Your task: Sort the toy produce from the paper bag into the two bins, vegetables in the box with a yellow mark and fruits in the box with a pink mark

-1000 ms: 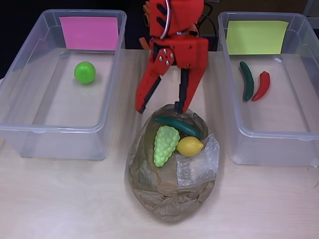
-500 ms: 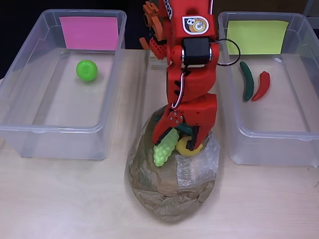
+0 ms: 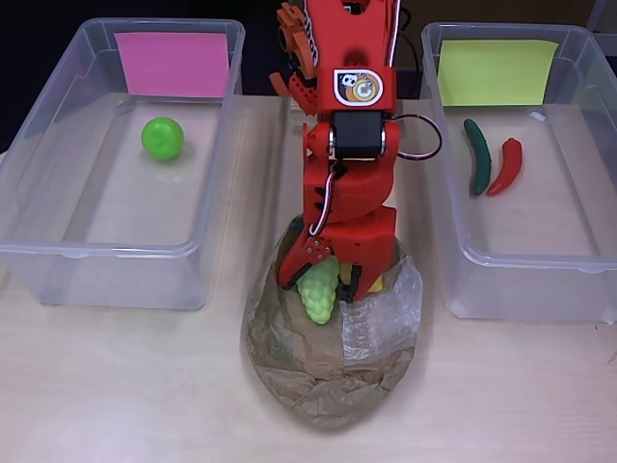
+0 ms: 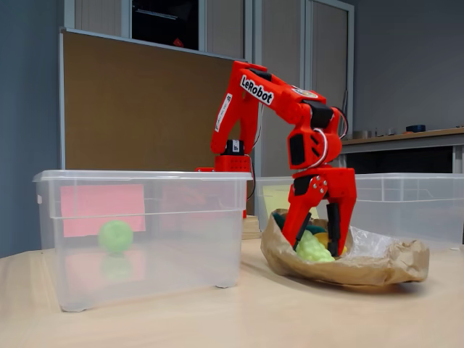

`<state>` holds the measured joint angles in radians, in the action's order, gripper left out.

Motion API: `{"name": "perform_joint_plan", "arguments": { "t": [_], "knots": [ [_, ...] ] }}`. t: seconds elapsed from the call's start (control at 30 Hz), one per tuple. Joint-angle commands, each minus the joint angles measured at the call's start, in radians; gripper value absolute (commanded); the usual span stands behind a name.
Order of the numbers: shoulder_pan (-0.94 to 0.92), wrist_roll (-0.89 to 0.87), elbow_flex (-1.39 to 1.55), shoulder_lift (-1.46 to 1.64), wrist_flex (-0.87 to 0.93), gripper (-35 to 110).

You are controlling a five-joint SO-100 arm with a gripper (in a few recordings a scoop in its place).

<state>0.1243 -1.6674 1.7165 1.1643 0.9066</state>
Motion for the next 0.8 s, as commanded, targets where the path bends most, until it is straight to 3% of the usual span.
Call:
{"name": "perform_joint_plan", "arguments": {
  "t": [0.0,0.4,0.57,0.77],
  "knots": [
    [-0.006,0.015,-0.02,0.003,-0.002,31],
    [-0.029,0.106,-0.149,-0.091,0.02,15],
    [-0.028,0.206,-0.264,-0.089,0.126,15],
    [-0.011,0.37,-0.525,-0.077,0.38,15]
  ]
}}
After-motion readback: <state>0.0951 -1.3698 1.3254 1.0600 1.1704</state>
